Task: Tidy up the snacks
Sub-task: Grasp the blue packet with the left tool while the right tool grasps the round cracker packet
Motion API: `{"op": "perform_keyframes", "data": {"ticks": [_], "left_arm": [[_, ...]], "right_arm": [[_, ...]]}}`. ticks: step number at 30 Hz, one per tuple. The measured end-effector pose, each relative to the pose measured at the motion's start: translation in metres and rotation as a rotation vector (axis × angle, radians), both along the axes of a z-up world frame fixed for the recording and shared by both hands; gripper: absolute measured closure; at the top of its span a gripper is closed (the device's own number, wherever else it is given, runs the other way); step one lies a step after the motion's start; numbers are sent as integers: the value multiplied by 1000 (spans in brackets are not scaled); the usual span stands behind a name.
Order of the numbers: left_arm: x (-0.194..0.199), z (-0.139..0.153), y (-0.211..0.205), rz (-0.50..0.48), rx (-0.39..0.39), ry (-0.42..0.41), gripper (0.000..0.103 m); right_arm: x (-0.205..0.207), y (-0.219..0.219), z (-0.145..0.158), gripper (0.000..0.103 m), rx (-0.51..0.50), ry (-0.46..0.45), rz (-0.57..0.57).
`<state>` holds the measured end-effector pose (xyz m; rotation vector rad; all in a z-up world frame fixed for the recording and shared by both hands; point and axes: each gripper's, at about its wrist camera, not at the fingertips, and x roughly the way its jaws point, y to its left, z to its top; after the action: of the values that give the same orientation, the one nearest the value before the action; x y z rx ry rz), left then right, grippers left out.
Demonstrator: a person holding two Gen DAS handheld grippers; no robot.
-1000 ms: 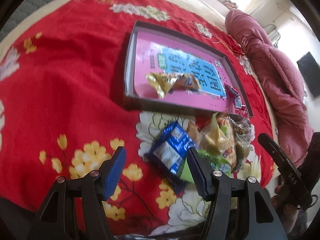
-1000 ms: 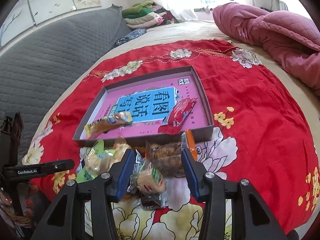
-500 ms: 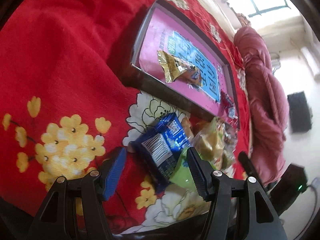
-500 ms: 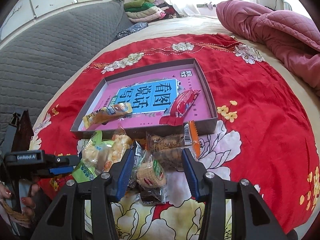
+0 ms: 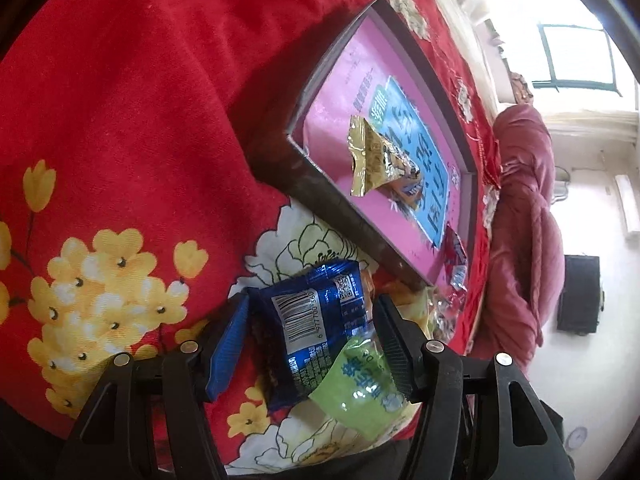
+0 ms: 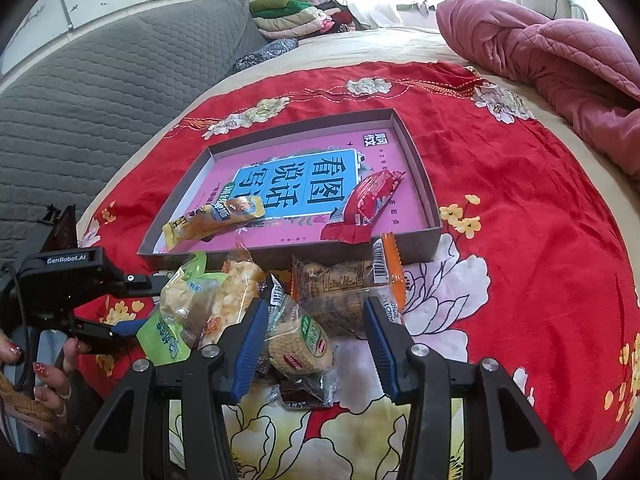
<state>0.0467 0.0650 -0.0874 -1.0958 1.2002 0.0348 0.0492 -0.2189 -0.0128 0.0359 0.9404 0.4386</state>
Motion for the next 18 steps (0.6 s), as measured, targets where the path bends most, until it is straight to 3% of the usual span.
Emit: {"op": "perform_keyframes", "data": {"ticks": [6,9,18], "left_arm": [[12,0,-3,-17,51,43,38],[17,0,-6,-28,74,59,38],[27,0,-15,-72,164,107,38]], "right_arm": [[0,0,-2,54,2,7,1],[1,1,-4,43,-5,17,10],[1,6,-16,43,-40,57,24]]}}
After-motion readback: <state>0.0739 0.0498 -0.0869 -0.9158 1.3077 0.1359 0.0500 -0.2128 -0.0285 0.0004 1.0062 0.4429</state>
